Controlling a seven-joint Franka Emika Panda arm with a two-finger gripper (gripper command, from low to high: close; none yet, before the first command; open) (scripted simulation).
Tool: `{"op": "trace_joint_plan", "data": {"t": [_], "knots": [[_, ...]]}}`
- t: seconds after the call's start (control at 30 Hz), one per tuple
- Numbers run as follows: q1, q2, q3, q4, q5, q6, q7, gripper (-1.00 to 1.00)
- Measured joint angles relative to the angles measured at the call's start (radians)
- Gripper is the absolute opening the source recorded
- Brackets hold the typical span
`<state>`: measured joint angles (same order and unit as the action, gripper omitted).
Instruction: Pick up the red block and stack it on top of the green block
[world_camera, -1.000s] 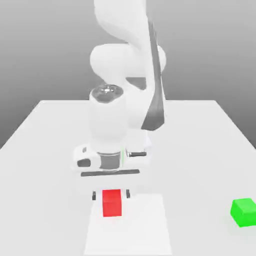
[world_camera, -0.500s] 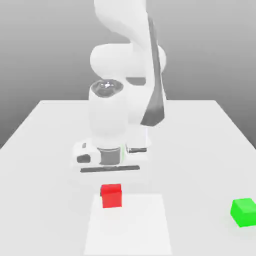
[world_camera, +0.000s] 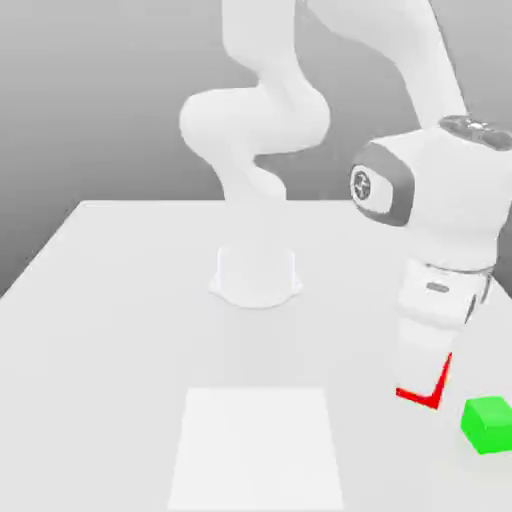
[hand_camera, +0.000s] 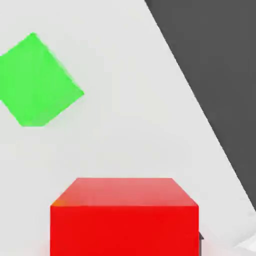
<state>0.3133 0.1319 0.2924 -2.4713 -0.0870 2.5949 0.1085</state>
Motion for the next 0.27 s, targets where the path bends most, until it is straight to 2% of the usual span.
{"op": "trace_joint_plan", "data": {"t": [0.13, 0.17, 0.27], "knots": [[0.058, 0.137, -0.005, 0.049, -0.081, 0.079, -0.003, -1.00], [0.071, 0.172, -0.020, 0.053, -0.104, 0.108, 0.012, 1.00], [0.071, 0.172, -0.020, 0.053, -0.104, 0.108, 0.012, 1.00]]}}
